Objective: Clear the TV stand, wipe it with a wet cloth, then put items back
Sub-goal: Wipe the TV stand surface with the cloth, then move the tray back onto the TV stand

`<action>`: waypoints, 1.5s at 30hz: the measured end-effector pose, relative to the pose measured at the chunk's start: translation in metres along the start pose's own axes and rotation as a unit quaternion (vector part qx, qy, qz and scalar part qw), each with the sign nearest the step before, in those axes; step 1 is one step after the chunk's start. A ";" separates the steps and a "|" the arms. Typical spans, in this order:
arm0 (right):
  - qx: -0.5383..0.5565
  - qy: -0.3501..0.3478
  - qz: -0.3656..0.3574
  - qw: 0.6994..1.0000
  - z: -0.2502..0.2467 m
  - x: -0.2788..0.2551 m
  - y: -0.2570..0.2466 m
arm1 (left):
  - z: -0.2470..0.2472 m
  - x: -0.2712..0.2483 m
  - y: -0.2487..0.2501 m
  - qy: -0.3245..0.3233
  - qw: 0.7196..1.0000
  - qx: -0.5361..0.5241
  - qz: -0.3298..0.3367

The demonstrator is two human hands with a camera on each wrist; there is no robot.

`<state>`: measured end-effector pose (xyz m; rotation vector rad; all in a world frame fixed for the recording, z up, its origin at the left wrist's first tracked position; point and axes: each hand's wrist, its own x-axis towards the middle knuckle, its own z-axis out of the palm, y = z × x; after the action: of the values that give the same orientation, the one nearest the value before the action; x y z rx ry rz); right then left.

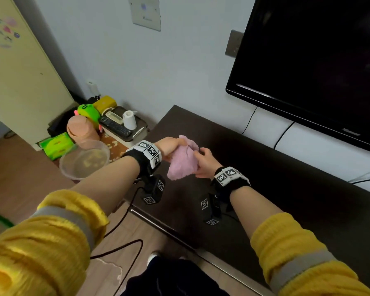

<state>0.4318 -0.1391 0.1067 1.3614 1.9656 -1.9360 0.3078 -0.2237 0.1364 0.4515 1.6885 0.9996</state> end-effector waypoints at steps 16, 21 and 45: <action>-0.223 -0.029 0.014 0.974 -0.017 0.021 0.015 | -0.017 0.037 -0.041 0.071 0.919 0.363 -0.141; -0.281 -0.107 0.097 0.949 -0.010 0.025 0.034 | -0.014 0.045 -0.065 0.010 0.879 0.427 -0.213; -0.337 -0.082 0.055 0.936 0.105 0.167 -0.058 | -0.249 0.105 -0.055 0.140 0.853 0.474 -0.167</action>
<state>0.2410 -0.1282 0.0299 1.0424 2.1143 -1.1017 0.0525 -0.2777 0.0485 0.6211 2.3714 -0.1051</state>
